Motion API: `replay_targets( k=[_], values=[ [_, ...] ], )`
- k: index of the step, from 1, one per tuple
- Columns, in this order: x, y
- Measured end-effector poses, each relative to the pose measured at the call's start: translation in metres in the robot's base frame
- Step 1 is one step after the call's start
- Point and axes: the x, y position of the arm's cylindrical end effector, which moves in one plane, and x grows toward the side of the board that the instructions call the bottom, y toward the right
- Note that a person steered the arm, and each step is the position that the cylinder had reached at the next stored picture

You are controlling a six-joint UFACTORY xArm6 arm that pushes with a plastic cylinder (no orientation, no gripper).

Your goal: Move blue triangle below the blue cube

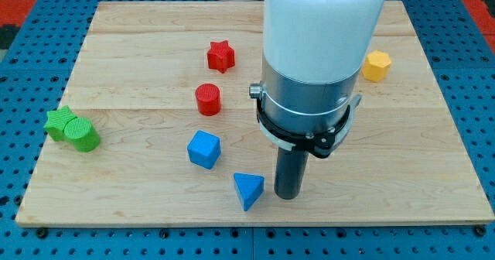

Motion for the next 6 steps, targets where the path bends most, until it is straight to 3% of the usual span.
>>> replay_targets(
  k=[2,5,6],
  values=[
    [0.001,-0.016],
    [0.002,-0.086],
    [0.002,-0.047]
  ],
)
